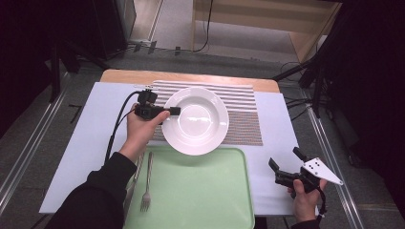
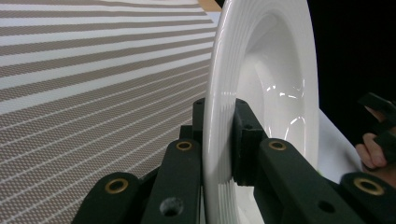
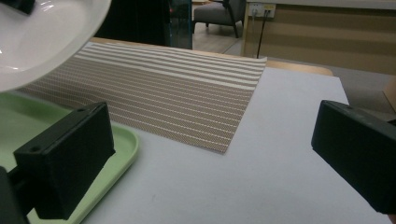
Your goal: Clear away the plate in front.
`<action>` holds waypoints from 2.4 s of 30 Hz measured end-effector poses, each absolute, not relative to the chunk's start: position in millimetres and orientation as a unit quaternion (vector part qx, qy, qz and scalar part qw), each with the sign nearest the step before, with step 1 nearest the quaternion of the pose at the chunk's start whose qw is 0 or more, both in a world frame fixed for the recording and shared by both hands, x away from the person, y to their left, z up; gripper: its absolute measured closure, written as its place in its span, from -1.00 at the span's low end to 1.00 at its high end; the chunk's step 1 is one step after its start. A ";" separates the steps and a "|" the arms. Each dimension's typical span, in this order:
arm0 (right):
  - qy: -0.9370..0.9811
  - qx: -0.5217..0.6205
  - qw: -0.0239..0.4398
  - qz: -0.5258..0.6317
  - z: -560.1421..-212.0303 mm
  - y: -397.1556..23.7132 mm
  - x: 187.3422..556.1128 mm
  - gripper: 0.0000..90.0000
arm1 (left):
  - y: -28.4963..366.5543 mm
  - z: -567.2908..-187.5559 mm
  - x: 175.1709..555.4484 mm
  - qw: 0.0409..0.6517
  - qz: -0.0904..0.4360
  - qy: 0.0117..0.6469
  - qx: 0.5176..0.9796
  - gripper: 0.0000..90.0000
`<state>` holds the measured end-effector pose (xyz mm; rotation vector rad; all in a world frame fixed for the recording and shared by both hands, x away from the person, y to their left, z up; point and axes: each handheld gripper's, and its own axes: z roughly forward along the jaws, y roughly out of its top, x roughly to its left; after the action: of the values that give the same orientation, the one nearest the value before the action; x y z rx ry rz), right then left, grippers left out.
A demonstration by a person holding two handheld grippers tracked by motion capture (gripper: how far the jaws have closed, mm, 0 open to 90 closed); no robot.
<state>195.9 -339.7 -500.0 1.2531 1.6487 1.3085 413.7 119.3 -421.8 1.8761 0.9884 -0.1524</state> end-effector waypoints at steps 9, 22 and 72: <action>0.635 0.479 0.340 0.502 -499.2 -338.2 194.9 -1.00 | 123.1 -417.0 391.1 0.490 -0.068 0.394 0.775 0.82; 0.637 0.479 0.339 0.500 -499.8 -337.2 195.5 -1.00 | 137.6 -424.9 364.8 0.487 -0.071 0.385 0.781 0.82; 0.642 0.479 0.337 0.495 -500.7 -331.5 194.5 -1.00 | 137.8 -485.0 294.1 0.445 -0.183 0.362 0.799 0.78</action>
<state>194.5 -331.5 -500.7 1.2494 1.6734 1.2899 294.1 137.8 -485.0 1.9799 0.8965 -0.4528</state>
